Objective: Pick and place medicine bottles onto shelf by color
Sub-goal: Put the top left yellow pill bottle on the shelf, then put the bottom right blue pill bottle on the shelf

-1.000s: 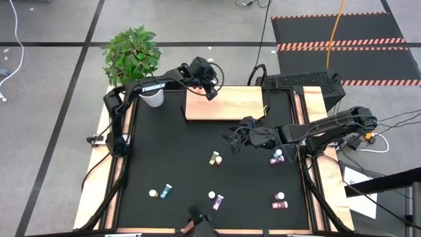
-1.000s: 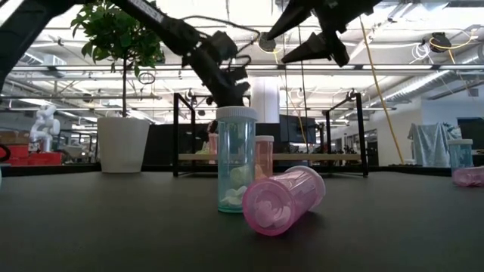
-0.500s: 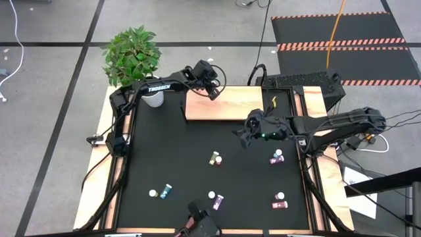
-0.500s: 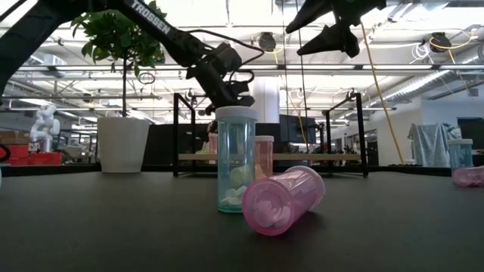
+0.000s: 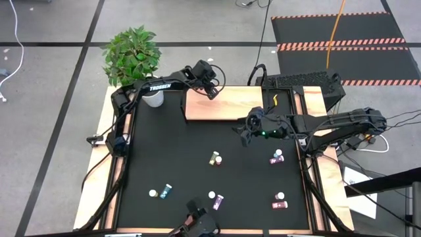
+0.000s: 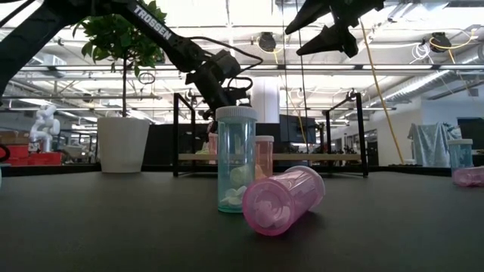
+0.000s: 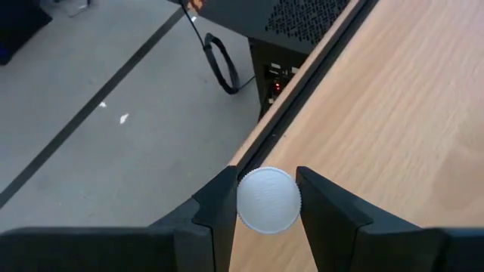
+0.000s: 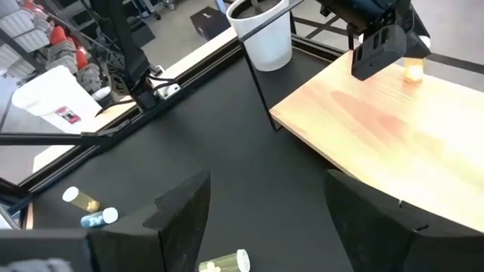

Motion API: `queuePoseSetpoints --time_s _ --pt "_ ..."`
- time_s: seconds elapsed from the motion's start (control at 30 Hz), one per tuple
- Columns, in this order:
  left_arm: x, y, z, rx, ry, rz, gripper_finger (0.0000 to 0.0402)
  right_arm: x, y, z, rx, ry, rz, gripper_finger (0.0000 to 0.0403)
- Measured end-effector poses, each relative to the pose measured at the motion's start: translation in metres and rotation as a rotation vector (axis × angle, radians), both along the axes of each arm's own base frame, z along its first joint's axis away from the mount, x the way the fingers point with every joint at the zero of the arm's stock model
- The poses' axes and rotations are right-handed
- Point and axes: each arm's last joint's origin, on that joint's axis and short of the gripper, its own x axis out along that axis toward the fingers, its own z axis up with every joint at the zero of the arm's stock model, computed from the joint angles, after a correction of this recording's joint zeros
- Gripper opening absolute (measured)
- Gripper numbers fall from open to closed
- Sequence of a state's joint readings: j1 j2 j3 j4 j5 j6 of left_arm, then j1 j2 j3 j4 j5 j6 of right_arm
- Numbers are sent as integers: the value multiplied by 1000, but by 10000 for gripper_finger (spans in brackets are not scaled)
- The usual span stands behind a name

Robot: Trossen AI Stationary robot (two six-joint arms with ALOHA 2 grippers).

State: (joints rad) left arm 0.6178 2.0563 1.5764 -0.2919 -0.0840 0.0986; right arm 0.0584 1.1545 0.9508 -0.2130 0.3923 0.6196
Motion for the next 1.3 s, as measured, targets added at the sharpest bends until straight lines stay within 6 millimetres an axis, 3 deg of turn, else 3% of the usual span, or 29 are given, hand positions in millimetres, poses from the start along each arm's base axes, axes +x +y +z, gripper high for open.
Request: queuePoseSetpoints --time_s 0.7,1.0,1.3 --pt "3 -6 -1 -49 -9 -27 139 0 -5 1 17 -12 -24 251" --pt "1 -7 2 -67 -24 2 222 1 -13 0 36 1 41 251" --pt "-13 -24 52 -12 -72 3 295 0 -33 0 26 18 132 251"
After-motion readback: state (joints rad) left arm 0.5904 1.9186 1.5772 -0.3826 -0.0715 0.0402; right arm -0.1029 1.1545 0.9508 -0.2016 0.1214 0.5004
